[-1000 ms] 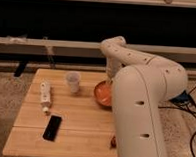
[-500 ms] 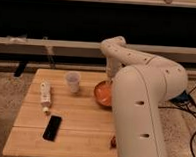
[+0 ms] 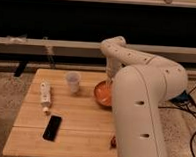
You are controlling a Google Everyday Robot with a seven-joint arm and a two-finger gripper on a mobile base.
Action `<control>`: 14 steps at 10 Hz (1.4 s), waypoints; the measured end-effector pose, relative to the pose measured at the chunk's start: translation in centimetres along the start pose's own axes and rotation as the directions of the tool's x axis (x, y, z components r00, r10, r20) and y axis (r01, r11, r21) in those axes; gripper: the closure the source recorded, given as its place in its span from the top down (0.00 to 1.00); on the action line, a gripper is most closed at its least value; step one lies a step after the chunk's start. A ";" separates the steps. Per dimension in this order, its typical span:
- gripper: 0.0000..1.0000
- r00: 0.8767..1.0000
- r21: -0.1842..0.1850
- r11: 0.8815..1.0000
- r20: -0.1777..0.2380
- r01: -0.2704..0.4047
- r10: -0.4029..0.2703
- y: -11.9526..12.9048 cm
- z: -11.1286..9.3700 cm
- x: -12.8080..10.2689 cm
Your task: Place the white sponge in the ceramic bowl
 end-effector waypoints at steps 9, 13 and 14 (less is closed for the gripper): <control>0.65 0.999 -0.034 0.999 0.008 0.033 -0.033 -1.0 -0.6 0.4; 0.65 0.997 -0.130 0.991 0.066 0.035 -0.027 -6.9 -2.2 4.5; 0.65 0.997 -0.152 0.988 0.078 0.022 -0.010 -8.3 -2.3 5.8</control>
